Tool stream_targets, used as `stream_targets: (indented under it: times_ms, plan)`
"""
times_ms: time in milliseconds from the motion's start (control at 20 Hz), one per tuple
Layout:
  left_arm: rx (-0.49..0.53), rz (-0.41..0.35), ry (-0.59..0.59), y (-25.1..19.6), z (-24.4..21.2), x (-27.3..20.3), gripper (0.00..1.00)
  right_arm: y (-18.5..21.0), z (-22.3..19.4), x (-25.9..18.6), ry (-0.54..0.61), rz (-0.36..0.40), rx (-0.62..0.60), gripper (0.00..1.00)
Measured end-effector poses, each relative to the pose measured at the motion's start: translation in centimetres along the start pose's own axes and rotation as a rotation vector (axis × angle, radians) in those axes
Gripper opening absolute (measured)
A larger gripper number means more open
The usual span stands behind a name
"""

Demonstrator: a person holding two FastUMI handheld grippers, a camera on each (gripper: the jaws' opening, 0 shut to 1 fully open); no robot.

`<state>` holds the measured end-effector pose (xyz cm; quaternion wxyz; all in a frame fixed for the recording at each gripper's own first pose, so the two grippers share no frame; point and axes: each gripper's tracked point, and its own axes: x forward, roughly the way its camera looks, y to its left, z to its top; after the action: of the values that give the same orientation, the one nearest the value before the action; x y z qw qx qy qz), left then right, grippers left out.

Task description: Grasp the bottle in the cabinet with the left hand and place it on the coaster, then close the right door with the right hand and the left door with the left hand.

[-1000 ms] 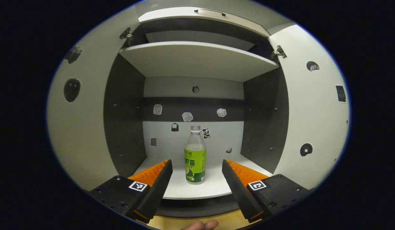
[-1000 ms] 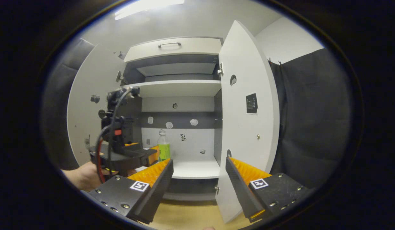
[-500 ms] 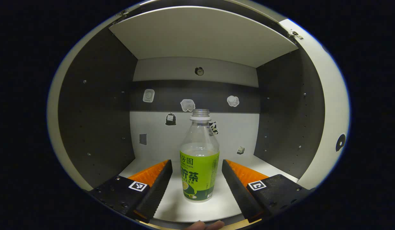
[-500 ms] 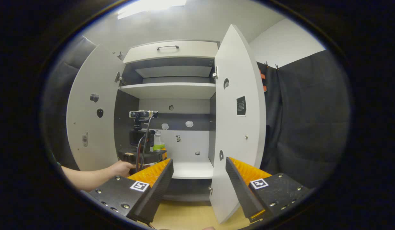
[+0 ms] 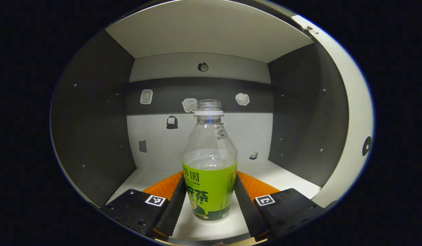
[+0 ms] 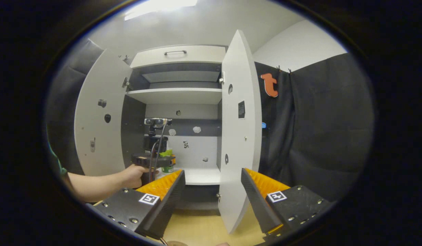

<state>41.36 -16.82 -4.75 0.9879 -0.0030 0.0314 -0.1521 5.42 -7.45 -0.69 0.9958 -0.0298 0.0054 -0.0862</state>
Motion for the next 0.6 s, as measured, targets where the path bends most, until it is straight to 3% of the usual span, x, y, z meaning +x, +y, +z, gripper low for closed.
stream_targets:
  times_ms: [300,600]
  plan:
    - [0.008,-0.023,-0.036,-1.7,1.8,-7.6,0.80,-0.8,0.3,-3.2,-0.003,0.015,0.032,0.99]
    - [-0.090,-0.060,-0.027,-4.7,2.1,-16.3,0.80,-1.8,-0.6,-6.1,0.001,0.045,0.037,0.99]
